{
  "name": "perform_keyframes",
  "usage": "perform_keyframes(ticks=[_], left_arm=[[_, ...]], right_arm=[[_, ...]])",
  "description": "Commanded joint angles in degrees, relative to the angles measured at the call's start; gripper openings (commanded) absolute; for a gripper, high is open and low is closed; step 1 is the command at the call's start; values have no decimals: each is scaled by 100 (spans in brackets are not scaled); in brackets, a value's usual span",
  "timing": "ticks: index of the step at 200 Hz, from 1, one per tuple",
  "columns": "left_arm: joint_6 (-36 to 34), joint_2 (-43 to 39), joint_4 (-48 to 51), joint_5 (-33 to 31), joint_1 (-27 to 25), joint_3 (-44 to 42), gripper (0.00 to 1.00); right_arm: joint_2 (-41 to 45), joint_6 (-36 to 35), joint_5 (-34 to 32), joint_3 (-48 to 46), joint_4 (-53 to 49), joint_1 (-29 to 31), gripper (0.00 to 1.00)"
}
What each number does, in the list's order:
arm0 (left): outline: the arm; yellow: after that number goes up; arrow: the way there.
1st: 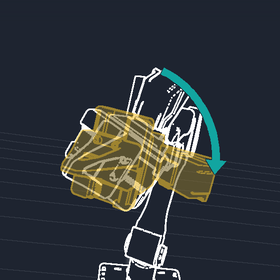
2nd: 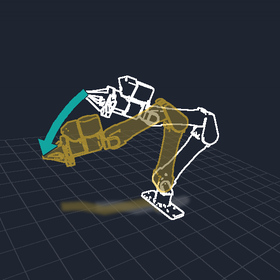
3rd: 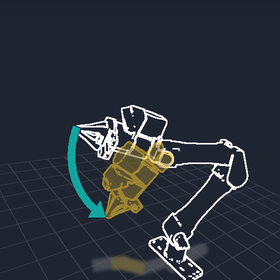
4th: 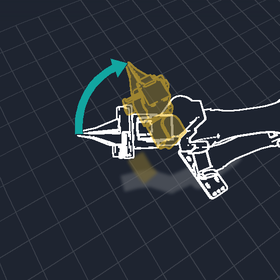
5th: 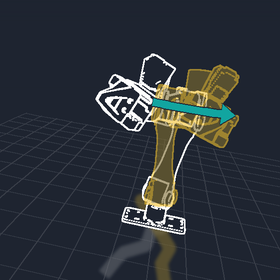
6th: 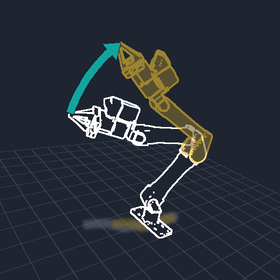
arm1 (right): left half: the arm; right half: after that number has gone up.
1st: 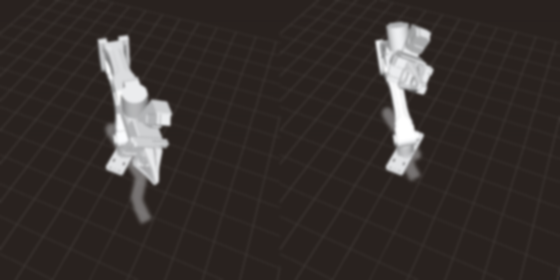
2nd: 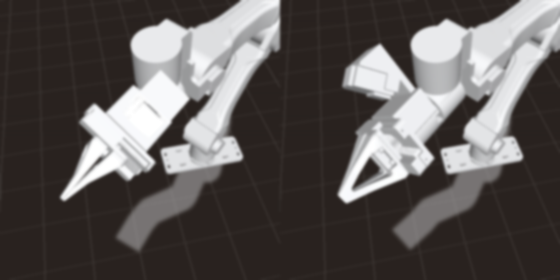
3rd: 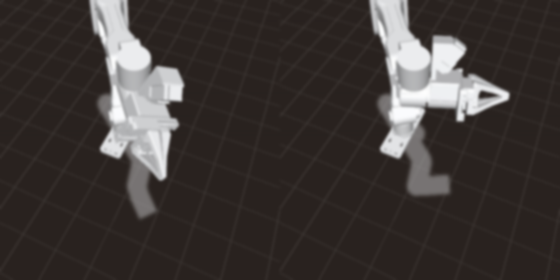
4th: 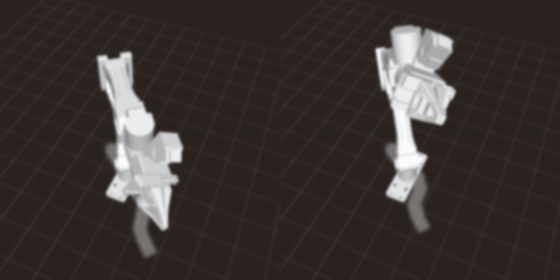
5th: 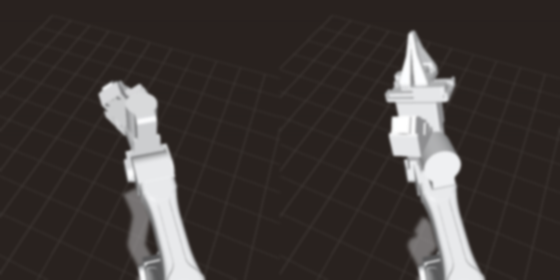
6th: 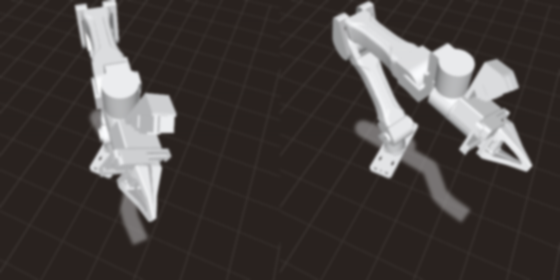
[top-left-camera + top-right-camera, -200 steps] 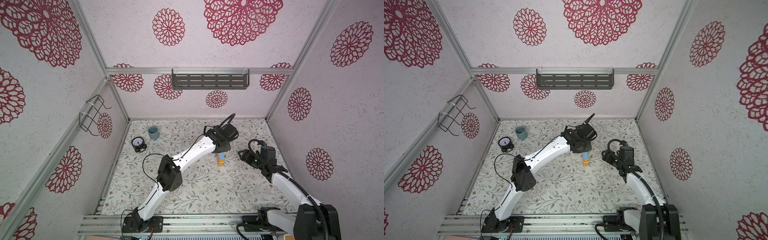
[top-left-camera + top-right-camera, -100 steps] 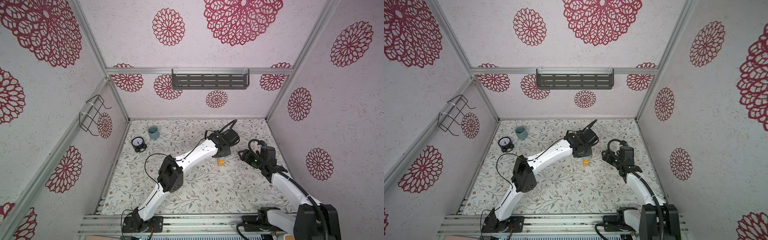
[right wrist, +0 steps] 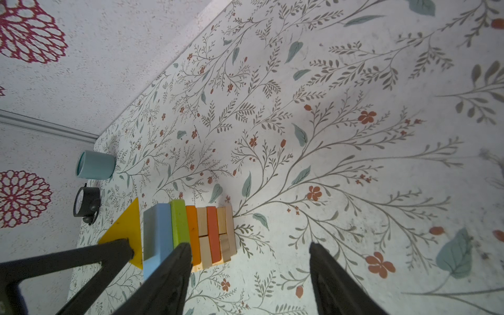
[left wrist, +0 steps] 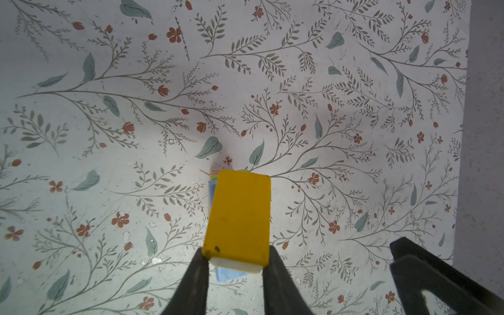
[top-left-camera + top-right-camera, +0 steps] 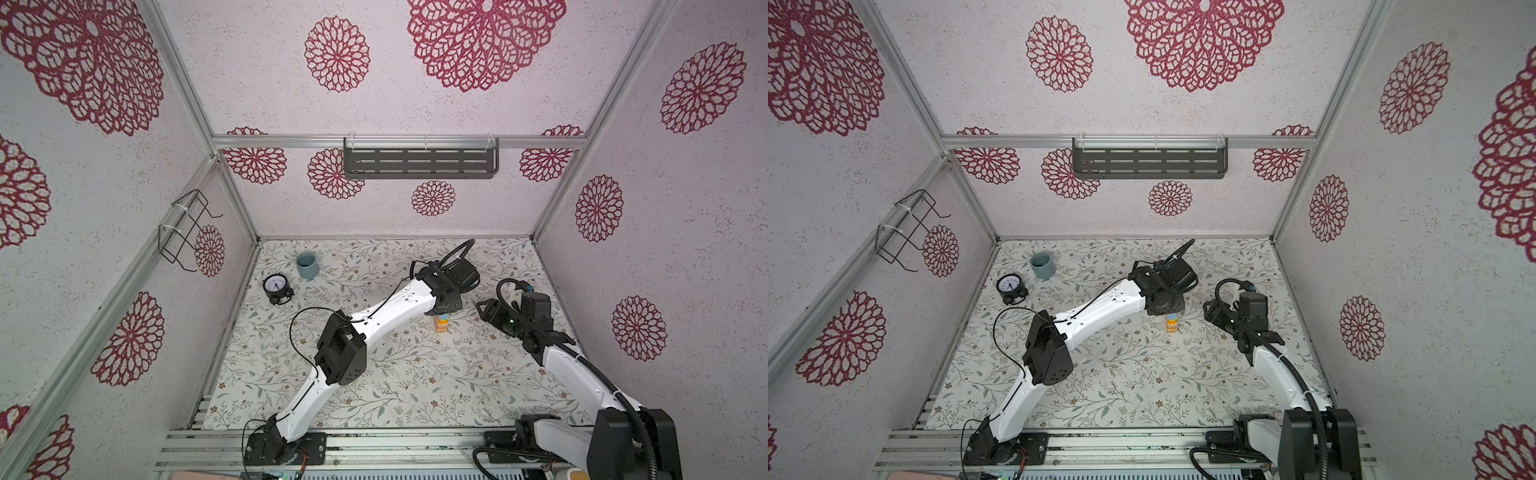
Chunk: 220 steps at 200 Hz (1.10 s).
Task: Build the wood block tower
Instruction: 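Press the yellow block into place and open the left gripper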
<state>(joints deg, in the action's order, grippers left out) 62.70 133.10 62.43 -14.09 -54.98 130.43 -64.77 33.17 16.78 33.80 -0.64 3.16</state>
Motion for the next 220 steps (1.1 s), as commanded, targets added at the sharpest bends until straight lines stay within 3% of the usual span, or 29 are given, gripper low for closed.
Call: perform_keyframes(ticks=[1, 220], left_arm=[[91, -99, -74, -123, -18, 59, 30], [28, 7, -99, -42, 6, 184, 34]], right_arm=[[135, 67, 62, -14, 170, -32, 72], [93, 80, 80, -25, 206, -28, 72]])
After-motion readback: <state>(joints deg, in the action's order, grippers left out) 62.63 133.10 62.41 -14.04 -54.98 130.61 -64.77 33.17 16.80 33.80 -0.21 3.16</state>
